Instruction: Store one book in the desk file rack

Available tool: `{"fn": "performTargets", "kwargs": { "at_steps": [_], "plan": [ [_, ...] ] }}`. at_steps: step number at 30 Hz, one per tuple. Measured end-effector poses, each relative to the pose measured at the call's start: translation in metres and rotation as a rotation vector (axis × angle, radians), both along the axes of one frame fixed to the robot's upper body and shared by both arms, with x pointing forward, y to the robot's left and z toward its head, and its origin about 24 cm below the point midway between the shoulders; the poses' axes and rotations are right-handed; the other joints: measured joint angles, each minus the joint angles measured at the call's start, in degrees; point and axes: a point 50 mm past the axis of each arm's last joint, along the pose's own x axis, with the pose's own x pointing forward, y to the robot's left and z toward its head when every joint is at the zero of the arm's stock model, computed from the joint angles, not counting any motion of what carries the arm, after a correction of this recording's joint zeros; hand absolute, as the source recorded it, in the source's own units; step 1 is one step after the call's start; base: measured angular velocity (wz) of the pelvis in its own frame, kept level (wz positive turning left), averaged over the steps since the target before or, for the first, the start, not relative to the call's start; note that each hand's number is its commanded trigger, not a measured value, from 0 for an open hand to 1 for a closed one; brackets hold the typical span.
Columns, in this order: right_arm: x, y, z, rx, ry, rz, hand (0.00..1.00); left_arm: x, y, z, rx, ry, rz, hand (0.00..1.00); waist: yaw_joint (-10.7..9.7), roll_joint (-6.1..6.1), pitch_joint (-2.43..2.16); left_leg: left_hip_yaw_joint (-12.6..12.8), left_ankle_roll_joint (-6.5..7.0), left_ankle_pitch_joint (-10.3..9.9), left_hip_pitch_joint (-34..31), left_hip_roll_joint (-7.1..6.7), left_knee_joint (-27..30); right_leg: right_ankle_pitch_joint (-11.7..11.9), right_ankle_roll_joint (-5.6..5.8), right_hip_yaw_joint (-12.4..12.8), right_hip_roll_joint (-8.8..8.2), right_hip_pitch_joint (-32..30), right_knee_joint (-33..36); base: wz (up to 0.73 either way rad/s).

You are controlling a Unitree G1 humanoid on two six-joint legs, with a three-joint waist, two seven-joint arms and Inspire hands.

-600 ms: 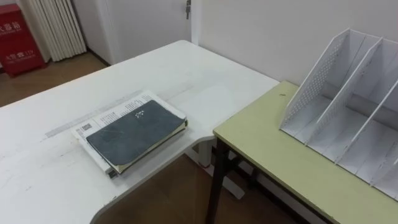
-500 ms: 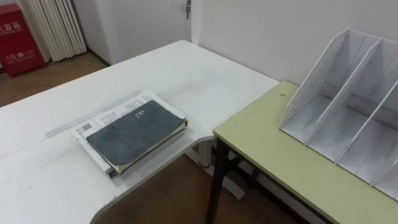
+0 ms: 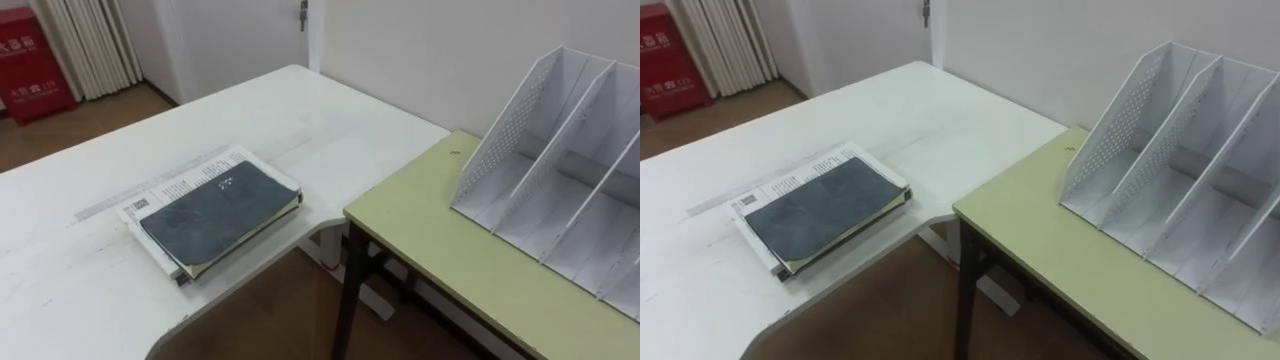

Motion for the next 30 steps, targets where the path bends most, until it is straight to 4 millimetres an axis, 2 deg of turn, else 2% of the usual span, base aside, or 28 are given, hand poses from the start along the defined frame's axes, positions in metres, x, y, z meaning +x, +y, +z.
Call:
{"fn": "performTargets", "kwargs": {
  "at_steps": [6, 12, 18, 21, 22, 24, 26, 30],
  "plan": [
    [0.003, -0.001, 0.001, -0.011, -0.015, 0.0, 0.0, 0.008, 0.002, 0.001, 0.031, -0.045, -0.008, 0.0, -0.1, 0.29, 0.09, 0.0, 0.0, 0.0, 0.0, 0.01, -0.1, 0.0, -0.01, 0.2, 0.06, -0.1, 0.0, 0.0],
    [0.004, -0.002, 0.001, -0.022, -0.025, 0.0, 0.0, 0.026, 0.006, 0.004, 0.06, -0.127, -0.035, 0.0, -0.2, 0.46, 0.14, -0.1, 0.0, 0.0, 0.0, 0.04, -0.2, 0.2, -0.08, 0.3, 0.16, 0.0, 0.0, 0.0],
    [0.007, -0.002, 0.002, -0.031, -0.054, 0.032, 0.0, 0.076, 0.003, 0.018, 0.095, -0.38, -0.115, 0.0, -0.6, 0.4, 0.33, 0.3, 0.01, 0.0, -0.2, -0.01, -0.3, 0.3, -0.05, 0.2, 0.1, -0.1, 0.0, 0.01],
    [0.01, -0.001, 0.003, -0.038, -0.078, 0.061, 0.0, 0.096, -0.007, 0.024, 0.112, -0.456, -0.254, 0.0, -1.9, 0.46, 0.31, 0.3, 0.02, 0.0, -0.1, 0.0, -0.5, 0.3, -0.04, 0.3, 0.11, -0.1, 0.0, 0.0],
    [0.012, -0.001, 0.003, -0.041, -0.086, 0.074, 0.0, 0.106, -0.012, 0.03, 0.127, -0.494, -0.352, 0.0, -2.3, 0.29, 0.24, 0.3, 0.02, 0.0, -0.2, -0.03, -0.4, 0.3, -0.02, 0.2, 0.09, -0.1, 0.0, 0.0],
    [0.016, 0.0, 0.004, -0.039, -0.096, 0.099, 0.0, 0.124, -0.021, 0.04, 0.155, -0.573, -0.493, 0.0, -2.8, -0.07, 0.46, 0.3, 0.02, 0.0, -0.2, -0.03, -0.5, 0.3, -0.03, 0.2, 0.1, -0.1, -0.1, 0.0],
    [0.02, 0.0, 0.004, -0.039, -0.102, 0.118, 0.0, 0.142, -0.034, 0.051, 0.198, -0.654, -0.655, 0.0, -3.3, 0.14, 0.33, 0.3, 0.01, 0.0, -0.1, -0.03, -0.5, 0.3, -0.03, 0.6, 0.19, 0.0, 0.0, -0.03],
    [0.023, 0.001, 0.004, -0.042, -0.105, 0.152, 0.0, 0.157, -0.05, 0.058, 0.216, -0.727, -0.799, 0.0, -3.8, 0.35, 0.24, 0.3, 0.02, 0.0, 0.0, -0.01, -0.7, 0.4, -0.12, 1.5, 0.63, -0.1, 0.0, -0.06]
  ]
}}
